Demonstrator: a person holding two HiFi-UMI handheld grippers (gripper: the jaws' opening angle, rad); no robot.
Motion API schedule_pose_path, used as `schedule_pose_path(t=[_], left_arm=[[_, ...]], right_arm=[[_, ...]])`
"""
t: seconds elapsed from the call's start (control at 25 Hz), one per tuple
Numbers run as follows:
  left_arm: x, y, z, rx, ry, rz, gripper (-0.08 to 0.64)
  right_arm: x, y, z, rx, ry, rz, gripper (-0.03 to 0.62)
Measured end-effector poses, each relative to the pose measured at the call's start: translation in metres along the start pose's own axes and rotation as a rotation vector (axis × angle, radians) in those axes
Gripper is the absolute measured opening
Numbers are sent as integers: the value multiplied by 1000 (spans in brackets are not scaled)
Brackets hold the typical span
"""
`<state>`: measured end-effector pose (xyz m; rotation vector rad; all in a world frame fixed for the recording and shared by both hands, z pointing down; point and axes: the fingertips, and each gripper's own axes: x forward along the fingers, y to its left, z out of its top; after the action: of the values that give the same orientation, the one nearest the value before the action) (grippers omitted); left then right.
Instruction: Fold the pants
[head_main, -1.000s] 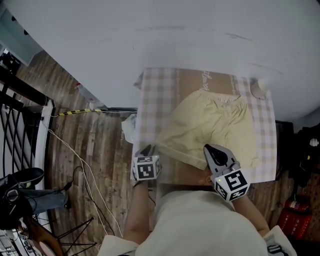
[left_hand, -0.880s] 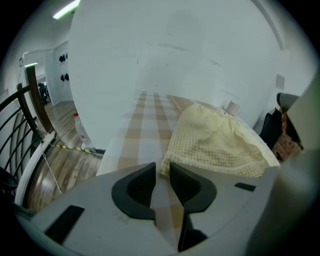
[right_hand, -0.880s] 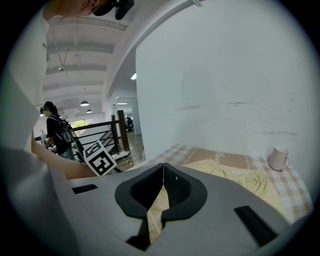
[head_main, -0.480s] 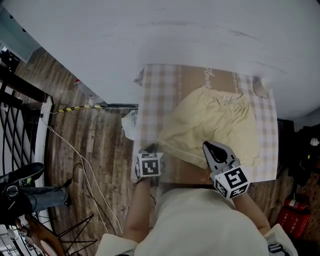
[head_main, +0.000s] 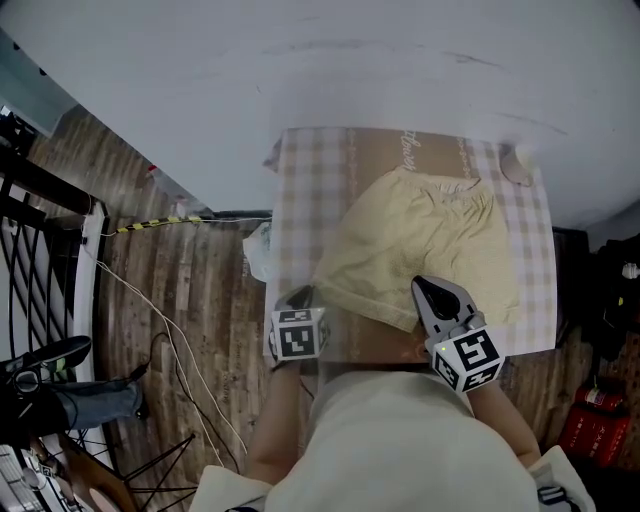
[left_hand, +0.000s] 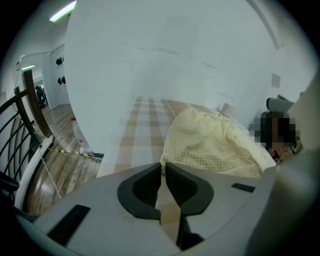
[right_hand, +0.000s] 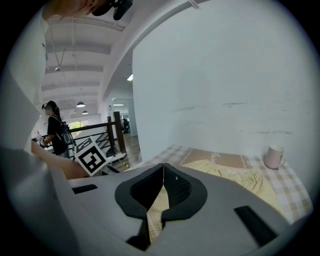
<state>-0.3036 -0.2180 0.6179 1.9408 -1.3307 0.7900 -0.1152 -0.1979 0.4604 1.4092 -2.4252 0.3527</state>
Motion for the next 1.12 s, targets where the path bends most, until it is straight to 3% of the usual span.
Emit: schedule_pose_path(t=[0.24, 0.6, 0.88, 1.12], left_arm=[[-19, -19, 24, -6, -81, -46, 25], [-34, -66, 45, -41, -164, -45, 15], [-36, -118, 45, -85, -185, -33, 15], [-36, -165, 47, -79, -184, -28, 15]], right_arm=[[-10, -11, 4, 6, -25, -15, 2], [-36, -45, 6, -5, -52, 14, 2], [-63, -82, 5, -6, -66, 45, 2], [-93, -121, -1, 21, -77, 40, 2]])
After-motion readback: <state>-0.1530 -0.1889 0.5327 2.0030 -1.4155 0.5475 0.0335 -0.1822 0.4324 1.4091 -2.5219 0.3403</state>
